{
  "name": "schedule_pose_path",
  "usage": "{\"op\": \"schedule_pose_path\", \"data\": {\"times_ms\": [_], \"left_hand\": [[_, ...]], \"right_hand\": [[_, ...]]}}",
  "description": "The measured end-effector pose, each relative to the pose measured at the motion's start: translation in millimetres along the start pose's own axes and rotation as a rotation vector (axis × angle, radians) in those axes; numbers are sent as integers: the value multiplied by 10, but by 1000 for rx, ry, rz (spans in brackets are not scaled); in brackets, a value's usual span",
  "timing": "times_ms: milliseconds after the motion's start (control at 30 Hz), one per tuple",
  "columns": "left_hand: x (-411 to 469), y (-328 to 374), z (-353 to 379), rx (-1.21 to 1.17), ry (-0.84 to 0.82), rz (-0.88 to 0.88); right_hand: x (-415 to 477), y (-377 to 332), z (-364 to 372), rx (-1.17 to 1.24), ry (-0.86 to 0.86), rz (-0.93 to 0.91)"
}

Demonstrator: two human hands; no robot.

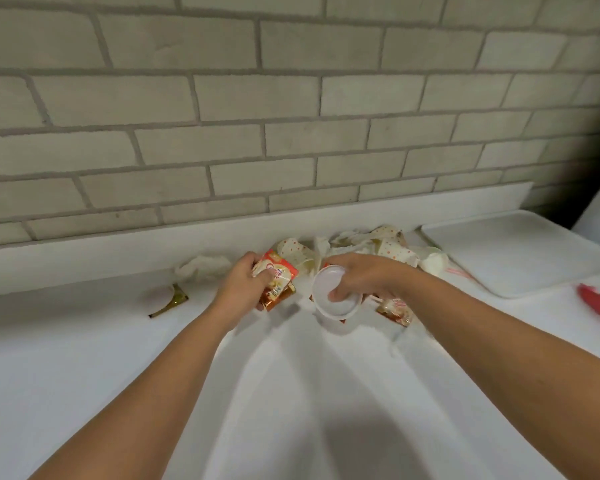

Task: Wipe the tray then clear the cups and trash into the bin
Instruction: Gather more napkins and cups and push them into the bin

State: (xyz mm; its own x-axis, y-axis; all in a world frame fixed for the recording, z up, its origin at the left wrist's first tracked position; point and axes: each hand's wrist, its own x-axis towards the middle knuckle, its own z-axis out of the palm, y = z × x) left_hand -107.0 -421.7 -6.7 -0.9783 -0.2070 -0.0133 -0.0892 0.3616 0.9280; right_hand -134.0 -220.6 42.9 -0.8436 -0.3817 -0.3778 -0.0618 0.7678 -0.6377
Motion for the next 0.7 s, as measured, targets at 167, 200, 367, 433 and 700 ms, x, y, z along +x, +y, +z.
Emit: {"op": "schedule_pose_path", "data": {"times_ms": [167, 200, 367, 433, 700], "left_hand": [[-283, 423, 748, 141, -204, 120], [-360, 499, 863, 151, -236, 137], [-867, 934, 1611, 189, -414, 262], [-1105, 1073, 1901, 208, -459, 308], [-2324, 1446, 3184, 282, -778, 422]], "right_hand": [[-686, 511, -342, 16, 62, 94], [-792, 583, -390, 13, 64, 111], [-1468, 1060, -631, -29, 113, 251], [-1738, 1261, -683, -71, 126, 315], [-3102, 2257, -733, -140, 153, 528]]}}
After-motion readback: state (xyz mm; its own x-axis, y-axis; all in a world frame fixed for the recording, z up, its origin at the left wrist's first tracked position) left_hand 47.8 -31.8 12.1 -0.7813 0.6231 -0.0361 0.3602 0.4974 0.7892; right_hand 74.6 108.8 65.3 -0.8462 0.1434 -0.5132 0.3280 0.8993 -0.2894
